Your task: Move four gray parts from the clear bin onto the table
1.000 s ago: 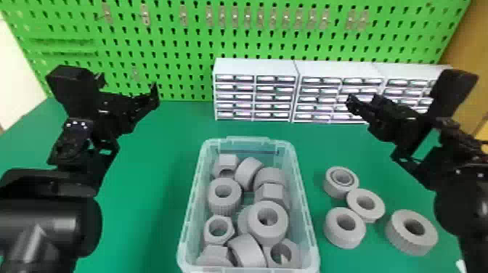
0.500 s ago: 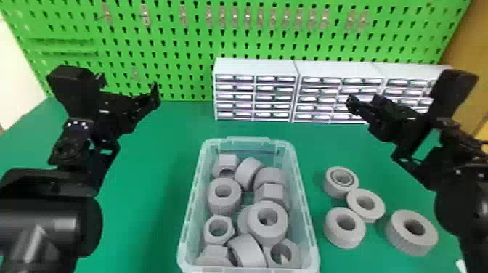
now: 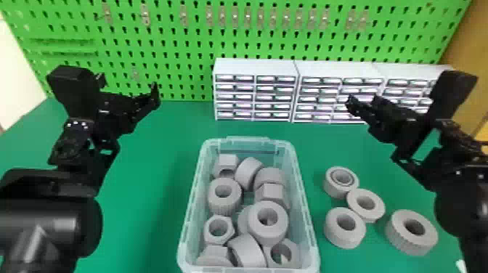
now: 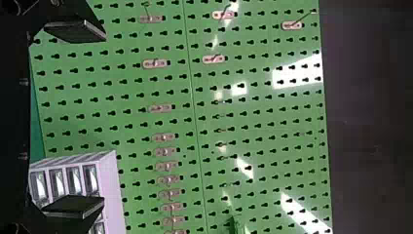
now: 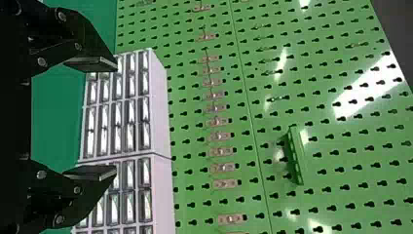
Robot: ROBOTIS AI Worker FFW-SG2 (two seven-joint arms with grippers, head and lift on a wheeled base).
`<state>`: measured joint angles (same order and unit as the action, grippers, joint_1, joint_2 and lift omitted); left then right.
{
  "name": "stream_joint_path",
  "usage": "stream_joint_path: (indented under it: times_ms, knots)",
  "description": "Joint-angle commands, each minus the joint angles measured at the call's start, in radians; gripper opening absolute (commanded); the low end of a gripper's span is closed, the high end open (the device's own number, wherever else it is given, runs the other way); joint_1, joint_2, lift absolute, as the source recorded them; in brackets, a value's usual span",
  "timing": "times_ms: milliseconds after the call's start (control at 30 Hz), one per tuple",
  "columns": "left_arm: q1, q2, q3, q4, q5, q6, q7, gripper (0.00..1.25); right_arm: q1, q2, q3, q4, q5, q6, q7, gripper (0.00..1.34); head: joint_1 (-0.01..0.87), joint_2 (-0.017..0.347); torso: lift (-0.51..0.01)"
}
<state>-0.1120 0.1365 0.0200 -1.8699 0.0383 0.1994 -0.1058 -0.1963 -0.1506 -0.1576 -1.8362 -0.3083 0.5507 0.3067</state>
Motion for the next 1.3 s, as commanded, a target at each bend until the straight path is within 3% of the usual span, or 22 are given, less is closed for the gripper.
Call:
stream_joint_path:
  times_ms: [0,1267]
  knots:
    - [0.0,0.0,0.0,0.0,0.0,0.0,0.0,1.14,0.0,0.0,0.001,0.0,0.0,0.0,0.0,0.83,0.678,0.034,-0.05]
    - [-0.008,0.0,-0.005,0.0,0.0,-0.001,0.0,1.14,-0.008,0.006,0.009,0.0,0.002,0.0,0.0,0.83,0.678,0.034,-0.05]
